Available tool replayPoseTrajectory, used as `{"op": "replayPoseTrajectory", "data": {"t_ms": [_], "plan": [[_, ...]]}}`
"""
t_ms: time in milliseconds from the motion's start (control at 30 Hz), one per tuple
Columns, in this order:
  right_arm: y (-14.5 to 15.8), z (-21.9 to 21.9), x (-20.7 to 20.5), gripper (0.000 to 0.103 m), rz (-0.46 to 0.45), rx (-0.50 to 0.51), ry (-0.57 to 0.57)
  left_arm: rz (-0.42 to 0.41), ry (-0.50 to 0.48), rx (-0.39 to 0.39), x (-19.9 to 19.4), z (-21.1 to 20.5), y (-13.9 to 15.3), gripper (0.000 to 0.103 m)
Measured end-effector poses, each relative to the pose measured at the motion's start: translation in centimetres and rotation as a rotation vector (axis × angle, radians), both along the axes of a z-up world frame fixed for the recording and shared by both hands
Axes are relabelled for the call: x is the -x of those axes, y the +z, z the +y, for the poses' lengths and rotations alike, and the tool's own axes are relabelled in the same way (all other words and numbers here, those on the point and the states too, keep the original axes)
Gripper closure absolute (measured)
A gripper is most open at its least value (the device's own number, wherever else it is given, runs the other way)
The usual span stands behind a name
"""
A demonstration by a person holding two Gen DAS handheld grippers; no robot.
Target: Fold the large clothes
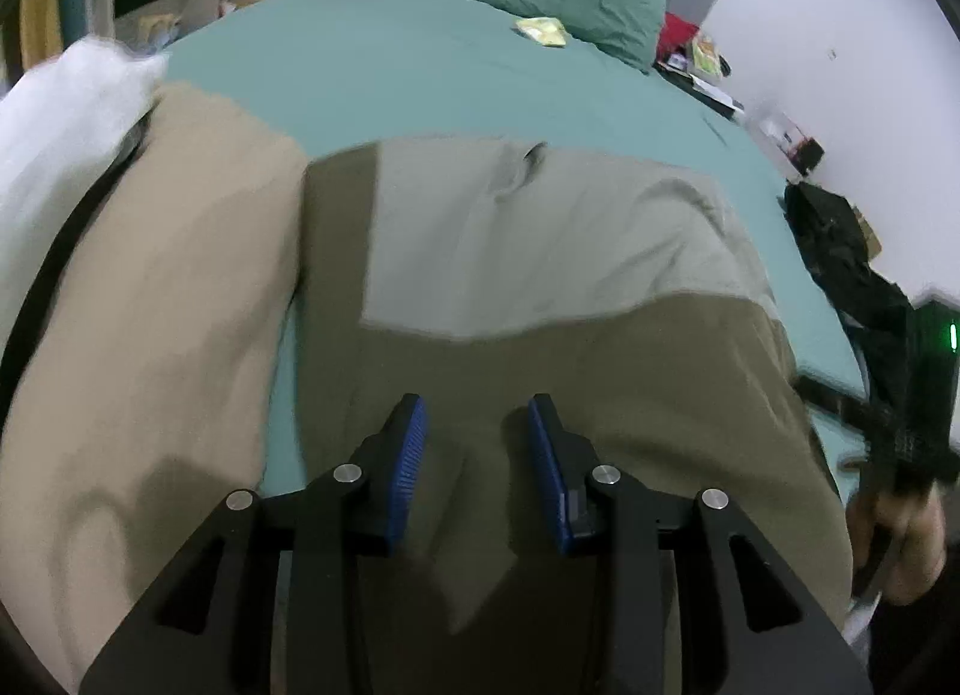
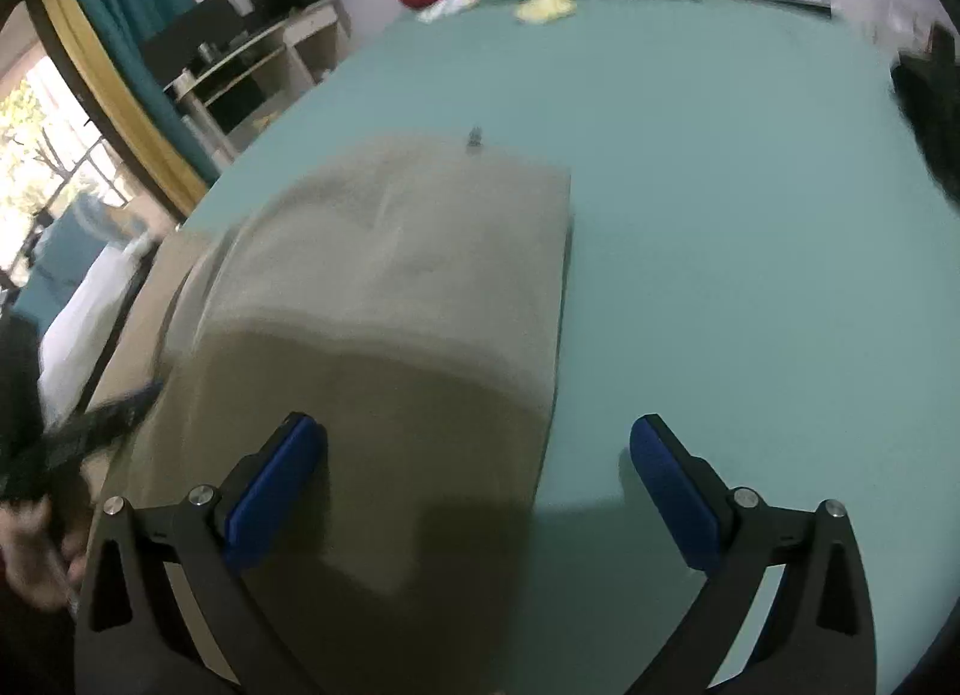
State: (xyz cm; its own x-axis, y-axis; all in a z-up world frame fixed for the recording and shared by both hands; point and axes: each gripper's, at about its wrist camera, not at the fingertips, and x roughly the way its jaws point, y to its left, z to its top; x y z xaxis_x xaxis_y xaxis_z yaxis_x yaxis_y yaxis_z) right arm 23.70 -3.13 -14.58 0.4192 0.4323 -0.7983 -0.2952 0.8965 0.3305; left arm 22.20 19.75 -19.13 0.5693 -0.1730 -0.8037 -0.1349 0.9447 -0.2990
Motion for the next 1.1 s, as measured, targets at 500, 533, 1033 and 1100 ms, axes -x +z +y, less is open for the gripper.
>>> {"op": "replayPoseTrajectory", "data": {"t_ms": [500, 533, 1033, 1100], "plan": [[-1.0, -4.0, 10.3, 0.076, 0.125, -0.269, -0.027, 0.065, -0.031, 0.065, 8.5, -4.3, -1.2, 0.065], [-0.3, -4.6, 10.9, 0.076, 0.109, -0.243, -0.024, 0.062, -0.051, 0.076, 9.4, -4.8, -1.1, 0.065], [1.0, -13.8, 20.0, 0.075, 0.039, -0.041, -0.075, -0.025, -0.058, 0.162, 13.2, -9.8, 0.5, 0.037], [0.4, -12.3, 20.0, 0.072, 0.039, 0.001, -0.067, -0.002, -0.018, 0.136, 13.2, -8.8, -0.2, 0.034]]}}
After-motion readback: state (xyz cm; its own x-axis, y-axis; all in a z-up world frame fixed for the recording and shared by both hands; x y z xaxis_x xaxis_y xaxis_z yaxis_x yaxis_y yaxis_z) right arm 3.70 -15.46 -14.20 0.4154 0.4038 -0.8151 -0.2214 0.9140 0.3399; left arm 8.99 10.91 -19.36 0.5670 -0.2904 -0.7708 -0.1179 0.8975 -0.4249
